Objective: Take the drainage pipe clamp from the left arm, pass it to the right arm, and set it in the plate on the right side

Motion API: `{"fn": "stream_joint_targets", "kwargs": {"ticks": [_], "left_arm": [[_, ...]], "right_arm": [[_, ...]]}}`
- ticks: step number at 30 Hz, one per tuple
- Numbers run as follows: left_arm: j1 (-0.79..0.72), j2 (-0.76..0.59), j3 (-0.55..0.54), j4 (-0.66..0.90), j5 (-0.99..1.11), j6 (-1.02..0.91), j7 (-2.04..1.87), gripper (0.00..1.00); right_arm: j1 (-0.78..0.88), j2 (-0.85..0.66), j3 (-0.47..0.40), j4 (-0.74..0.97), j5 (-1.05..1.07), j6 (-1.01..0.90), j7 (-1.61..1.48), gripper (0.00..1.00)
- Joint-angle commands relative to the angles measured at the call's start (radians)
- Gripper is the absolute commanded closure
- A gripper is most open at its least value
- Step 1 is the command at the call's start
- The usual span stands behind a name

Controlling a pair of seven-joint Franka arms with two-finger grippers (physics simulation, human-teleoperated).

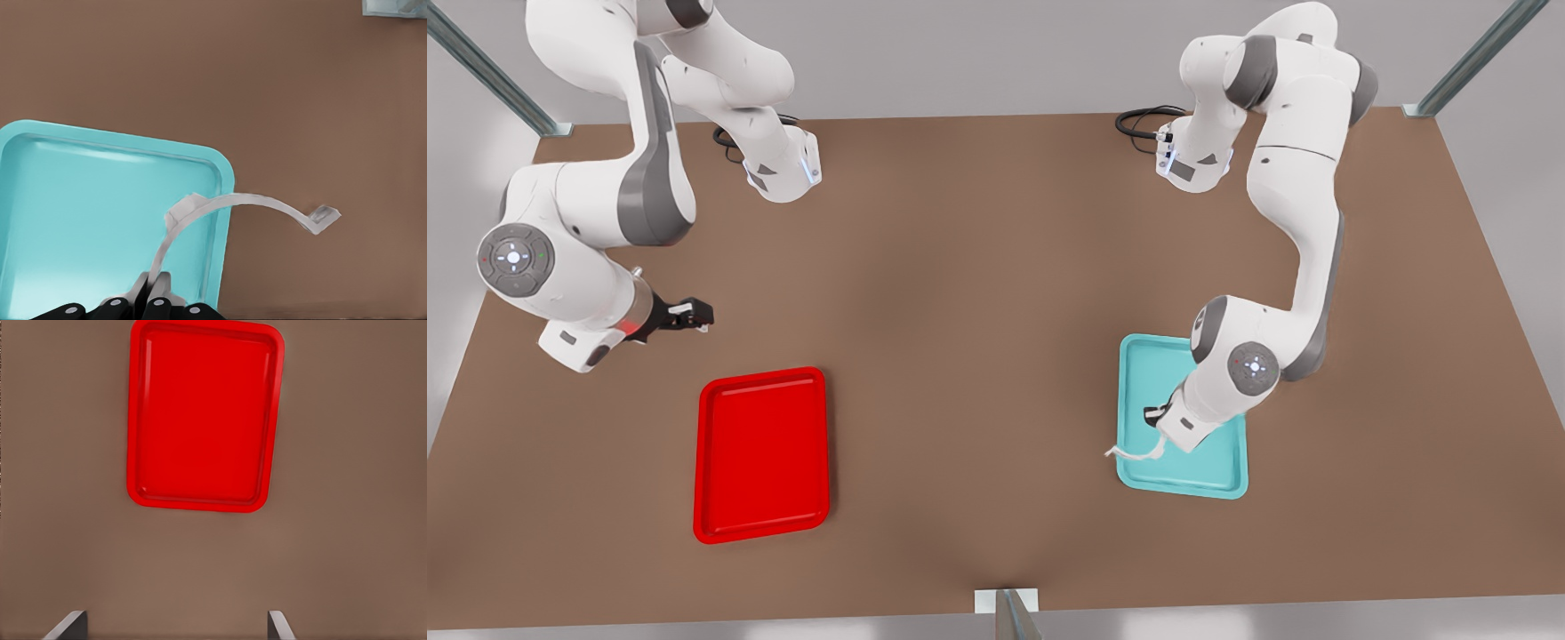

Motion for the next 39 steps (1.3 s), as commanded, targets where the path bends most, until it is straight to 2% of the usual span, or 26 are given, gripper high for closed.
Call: {"fn": "stream_joint_targets", "kwargs": {"ticks": [1,4,8,12,19,21,39], "left_arm": [[-0.047,0.002,-0.034,0.02,-0.001,-0.074,-0.049,0.79],[-0.122,0.058,-0.074,0.086,0.039,-0.062,-0.046,0.79],[-0.228,0.186,-0.072,0.27,0.07,-0.06,-0.101,0.79],[-0.271,0.236,-0.068,0.376,0.071,-0.06,-0.145,0.79],[-0.323,0.305,-0.066,0.459,0.07,-0.037,-0.197,0.79],[-0.334,0.308,-0.066,0.465,0.07,-0.037,-0.197,0.79],[-0.369,0.367,-0.063,0.528,0.066,-0.019,-0.22,0.79]], "right_arm": [[0.013,0.025,0.001,0.002,0.083,0.014,-0.082,0.0],[0.033,0.141,0.003,0.015,0.206,0.066,-0.46,0.0],[0.127,0.23,0.001,0.043,0.165,0.288,-0.938,0.0],[0.208,0.307,0.003,0.028,0.148,0.503,-1.215,0.0],[0.291,0.425,0.024,0.028,0.169,0.756,-1.244,0.0],[0.312,0.45,0.029,0.028,0.232,0.802,-1.236,0.0],[0.386,0.525,0.029,0.037,0.289,0.934,-1.178,0.0]]}}
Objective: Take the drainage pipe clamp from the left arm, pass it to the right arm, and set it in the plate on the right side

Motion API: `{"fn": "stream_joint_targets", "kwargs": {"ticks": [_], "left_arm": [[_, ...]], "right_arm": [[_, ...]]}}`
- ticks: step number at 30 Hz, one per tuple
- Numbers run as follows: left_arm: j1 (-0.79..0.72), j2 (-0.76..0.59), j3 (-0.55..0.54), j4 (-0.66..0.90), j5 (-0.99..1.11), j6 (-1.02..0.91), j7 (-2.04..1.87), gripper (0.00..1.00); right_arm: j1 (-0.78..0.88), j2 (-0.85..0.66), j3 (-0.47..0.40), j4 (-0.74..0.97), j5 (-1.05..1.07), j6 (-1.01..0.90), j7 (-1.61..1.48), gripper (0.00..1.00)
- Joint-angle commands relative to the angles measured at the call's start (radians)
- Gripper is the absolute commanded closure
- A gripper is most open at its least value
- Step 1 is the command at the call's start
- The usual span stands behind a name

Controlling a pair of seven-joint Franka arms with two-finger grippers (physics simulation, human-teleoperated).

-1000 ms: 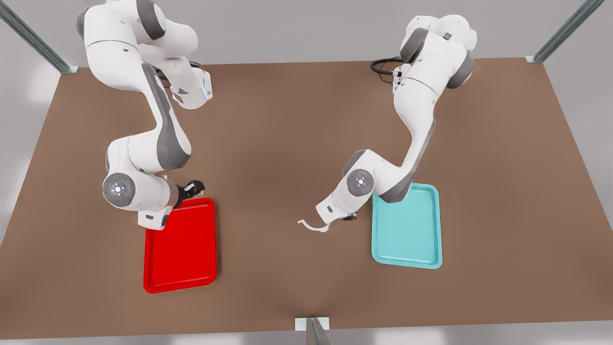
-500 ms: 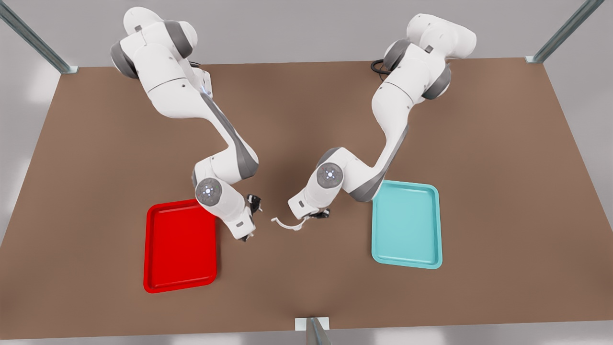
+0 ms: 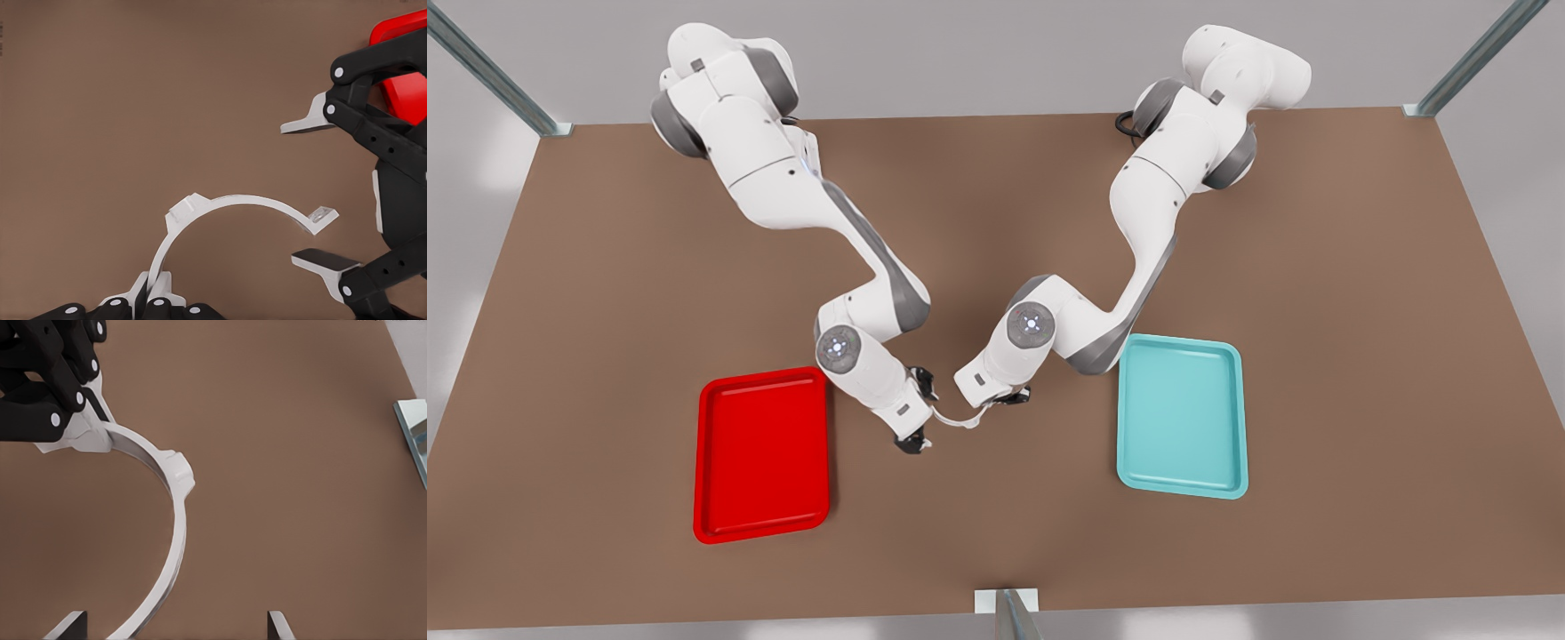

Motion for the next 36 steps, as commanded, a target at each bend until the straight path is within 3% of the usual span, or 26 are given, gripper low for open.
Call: {"fn": "stream_joint_targets", "kwargs": {"ticks": [1,10,14,15,16,17,21,25,27,29,33,34,35,36], "left_arm": [[0.0,-0.001,0.0,0.0,-0.005,0.007,-0.038,0.79],[0.0,-0.001,-0.002,0.002,-0.005,0.02,-0.057,0.79],[-0.002,0.001,-0.002,0.002,-0.005,0.029,-0.057,0.79],[-0.002,0.001,-0.002,0.002,-0.005,0.029,-0.057,0.79],[0.0,0.002,-0.003,0.0,-0.01,0.027,-0.056,0.27],[0.002,0.002,-0.005,-0.002,-0.011,0.03,-0.056,0.0],[0.008,-0.007,-0.002,-0.002,-0.02,0.026,-0.056,0.0],[0.08,-0.036,-0.011,-0.009,-0.02,-0.042,-0.051,0.0],[0.132,-0.117,-0.011,-0.011,-0.017,-0.32,-0.05,0.0],[0.242,-0.268,-0.009,-0.005,-0.022,-0.752,-0.022,0.0],[0.465,-0.384,-0.006,-0.006,0.0,-1.002,0.17,0.0],[0.486,-0.51,-0.005,-0.179,-0.014,-0.874,0.186,0.01],[0.486,-0.7,0.021,-0.55,-0.019,-0.537,0.19,0.01],[0.492,-0.687,0.031,-0.552,-0.019,-0.543,0.196,0.0]], "right_arm": [[0.007,0.009,0.0,0.001,0.015,0.046,-0.165,0.0],[0.042,0.031,0.0,0.002,-0.003,0.088,-0.074,0.01],[0.047,0.041,-0.001,0.007,-0.006,0.088,-0.074,0.4],[0.049,0.041,-0.001,0.007,-0.006,0.088,-0.074,0.58],[0.049,0.041,-0.001,0.013,-0.006,0.086,-0.074,0.73],[0.049,0.041,-0.001,0.012,-0.003,0.086,-0.073,0.79],[0.045,0.035,-0.011,0.016,0.003,0.077,-0.065,0.79],[0.023,0.031,-0.083,0.016,-0.026,0.078,-0.021,0.79],[-0.008,0.025,-0.083,0.016,-0.026,0.078,-0.025,0.79],[-0.054,0.0,-0.083,0.004,-0.025,0.071,-0.028,0.79],[-0.192,-0.023,-0.075,0.002,-0.016,-0.026,-0.116,0.79],[-0.231,-0.023,-0.07,0.002,-0.014,-0.044,-0.145,0.79],[-0.254,-0.023,-0.07,0.002,-0.006,-0.063,-0.168,0.79],[-0.272,-0.021,-0.07,0.001,-0.002,-0.078,-0.179,0.79]]}}
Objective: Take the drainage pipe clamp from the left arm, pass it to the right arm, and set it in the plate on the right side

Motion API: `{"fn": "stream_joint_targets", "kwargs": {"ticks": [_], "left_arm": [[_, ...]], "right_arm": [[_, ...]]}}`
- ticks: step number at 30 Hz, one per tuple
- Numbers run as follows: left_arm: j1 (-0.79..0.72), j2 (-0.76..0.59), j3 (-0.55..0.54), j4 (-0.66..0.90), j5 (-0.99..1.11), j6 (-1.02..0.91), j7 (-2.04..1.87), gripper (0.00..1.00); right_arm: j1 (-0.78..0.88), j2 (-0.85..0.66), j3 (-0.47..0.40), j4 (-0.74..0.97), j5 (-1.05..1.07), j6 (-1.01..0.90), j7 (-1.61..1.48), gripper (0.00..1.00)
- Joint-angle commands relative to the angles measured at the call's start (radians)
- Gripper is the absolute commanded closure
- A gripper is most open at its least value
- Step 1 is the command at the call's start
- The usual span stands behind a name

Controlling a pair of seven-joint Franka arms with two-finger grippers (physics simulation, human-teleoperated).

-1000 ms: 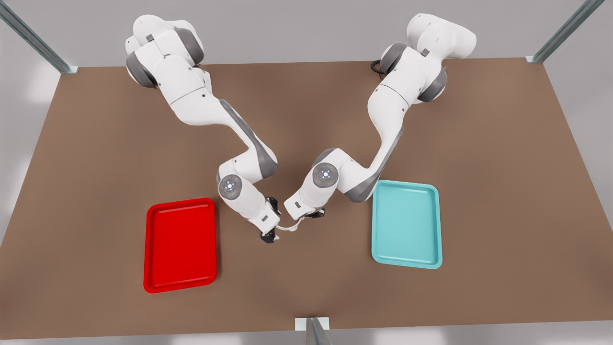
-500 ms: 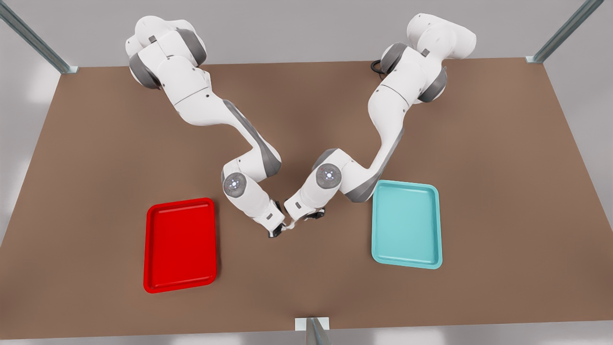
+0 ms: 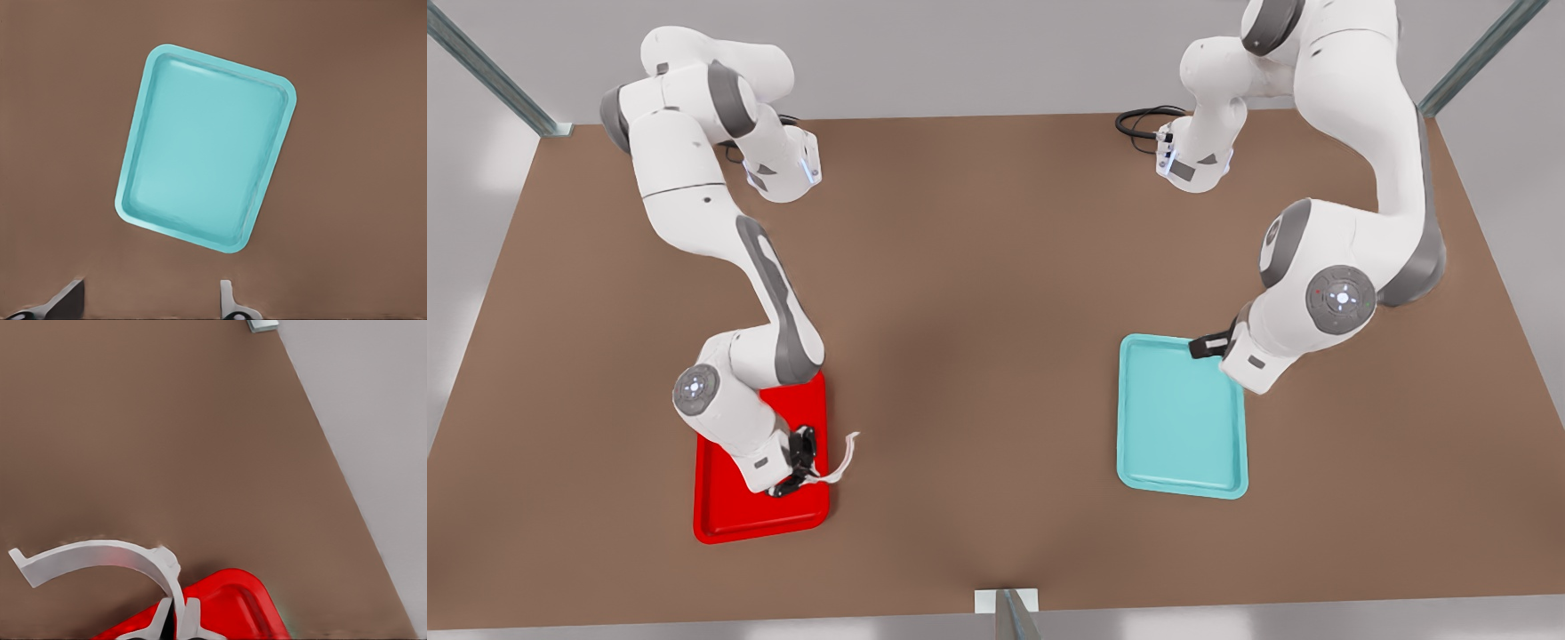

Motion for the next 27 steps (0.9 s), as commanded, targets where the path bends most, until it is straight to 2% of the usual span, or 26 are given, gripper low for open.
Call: {"fn": "stream_joint_targets", "kwargs": {"ticks": [1,5,10,11,12,17,18,19,20,21,22,23,24,27], "left_arm": [[0.015,-0.034,0.008,-0.093,-0.014,0.034,0.148,0.0],[0.004,-0.033,-0.018,-0.093,-0.014,-0.036,0.143,0.0],[0.006,-0.031,-0.018,-0.091,-0.011,-0.035,0.146,0.0],[0.004,-0.031,-0.02,-0.091,-0.01,-0.035,0.146,0.0],[0.006,-0.033,-0.02,-0.09,-0.008,-0.033,0.146,0.0],[0.009,-0.033,-0.02,-0.088,-0.013,-0.03,0.146,0.0],[0.013,-0.033,-0.018,-0.076,-0.014,-0.035,0.148,0.0],[0.016,-0.033,-0.017,-0.068,-0.04,-0.044,0.149,0.0],[0.027,-0.034,-0.015,-0.022,-0.083,-0.108,0.198,0.0],[0.043,-0.036,-0.015,-0.002,-0.085,-0.151,0.248,0.0],[0.043,-0.042,-0.018,0.006,-0.083,-0.173,0.249,0.0],[0.044,-0.042,-0.015,0.053,-0.083,-0.268,0.249,0.0],[0.041,-0.041,-0.02,0.055,-0.079,-0.273,0.249,0.0],[0.043,-0.039,-0.018,0.068,-0.077,-0.273,0.246,0.0]], "right_arm": [[-0.038,-0.002,0.001,-0.001,0.009,-0.093,-0.117,0.79],[-0.137,0.017,0.001,-0.008,0.061,-0.105,-0.235,0.79],[-0.166,0.044,-0.001,-0.047,0.179,-0.105,-0.327,0.79],[-0.165,0.046,-0.001,-0.053,0.182,-0.106,-0.325,0.32],[-0.166,0.047,0.001,-0.053,0.193,-0.106,-0.325,0.0],[-0.168,0.049,-0.001,-0.051,0.193,-0.119,-0.342,0.0],[-0.16,0.04,-0.002,-0.025,0.19,-0.171,-0.322,0.0],[-0.153,0.035,-0.016,0.047,0.17,-0.309,-0.156,0.0],[-0.107,0.024,-0.031,0.116,-0.048,-0.51,0.278,0.0],[-0.097,0.026,-0.027,0.142,-0.129,-0.692,0.723,0.0],[-0.082,-0.02,-0.038,0.133,-0.139,-0.77,0.947,0.0],[-0.081,-0.123,-0.03,0.128,-0.22,-0.875,1.001,0.0],[-0.105,-0.23,-0.03,0.108,-0.206,-0.949,0.991,0.0],[-0.116,-0.505,-0.039,-0.036,-0.214,-0.949,1.053,0.0]]}}
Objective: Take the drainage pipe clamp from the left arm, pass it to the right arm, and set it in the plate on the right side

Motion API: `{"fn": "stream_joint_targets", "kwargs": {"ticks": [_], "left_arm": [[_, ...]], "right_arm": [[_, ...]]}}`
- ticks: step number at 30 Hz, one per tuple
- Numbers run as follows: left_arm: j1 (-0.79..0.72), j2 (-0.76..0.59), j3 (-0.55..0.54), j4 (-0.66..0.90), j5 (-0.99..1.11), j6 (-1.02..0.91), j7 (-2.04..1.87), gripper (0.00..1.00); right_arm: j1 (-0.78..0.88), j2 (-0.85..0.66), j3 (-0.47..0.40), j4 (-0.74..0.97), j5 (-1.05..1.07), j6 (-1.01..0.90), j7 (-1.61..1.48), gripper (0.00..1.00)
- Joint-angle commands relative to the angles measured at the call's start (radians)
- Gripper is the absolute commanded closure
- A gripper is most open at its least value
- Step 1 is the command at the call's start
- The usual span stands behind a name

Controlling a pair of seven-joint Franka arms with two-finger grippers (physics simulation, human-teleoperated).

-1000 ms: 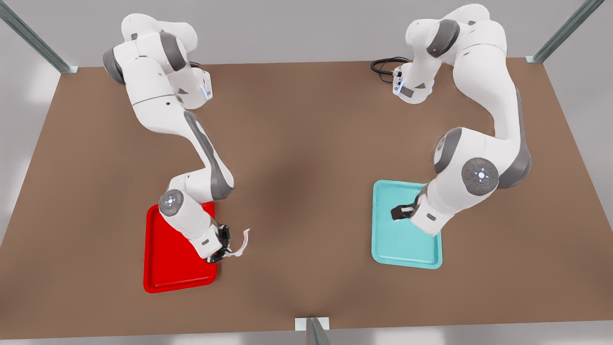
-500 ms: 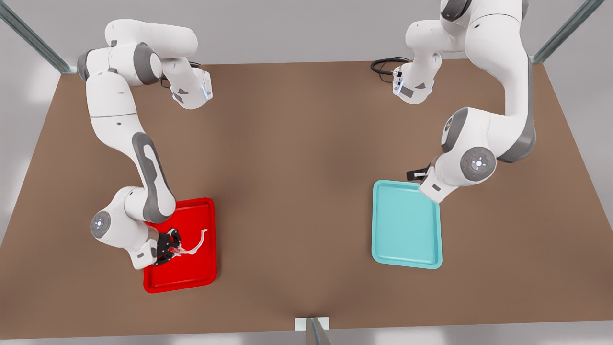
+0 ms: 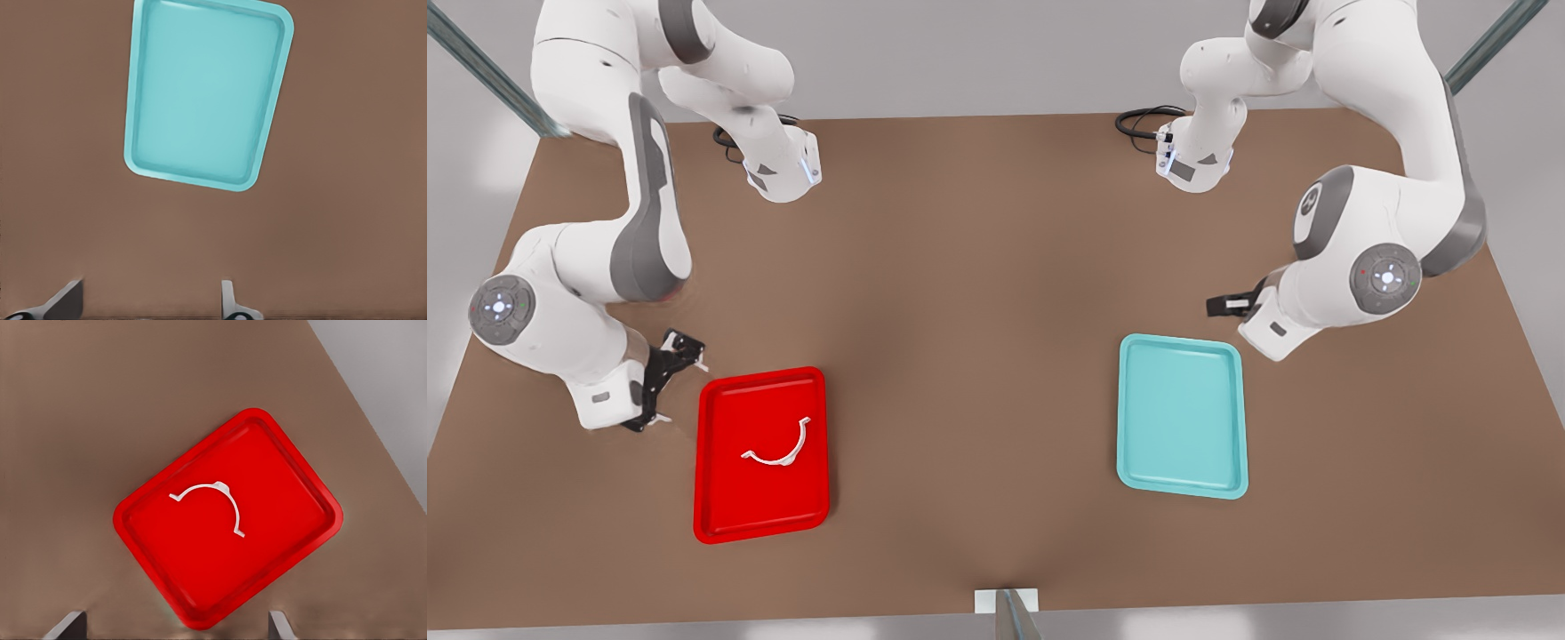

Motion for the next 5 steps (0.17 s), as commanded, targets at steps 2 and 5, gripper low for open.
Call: {"fn": "stream_joint_targets", "kwargs": {"ticks": [2,5], "left_arm": [[-0.002,0.0,-0.002,0.005,-0.002,-0.079,0.094,0.0],[-0.004,0.002,-0.002,0.005,-0.001,-0.084,0.09,0.0]], "right_arm": [[-0.004,-0.102,-0.003,-0.059,-0.049,-0.254,0.875,0.0],[0.006,-0.099,0.0,-0.044,-0.055,-0.259,0.983,0.0]]}}
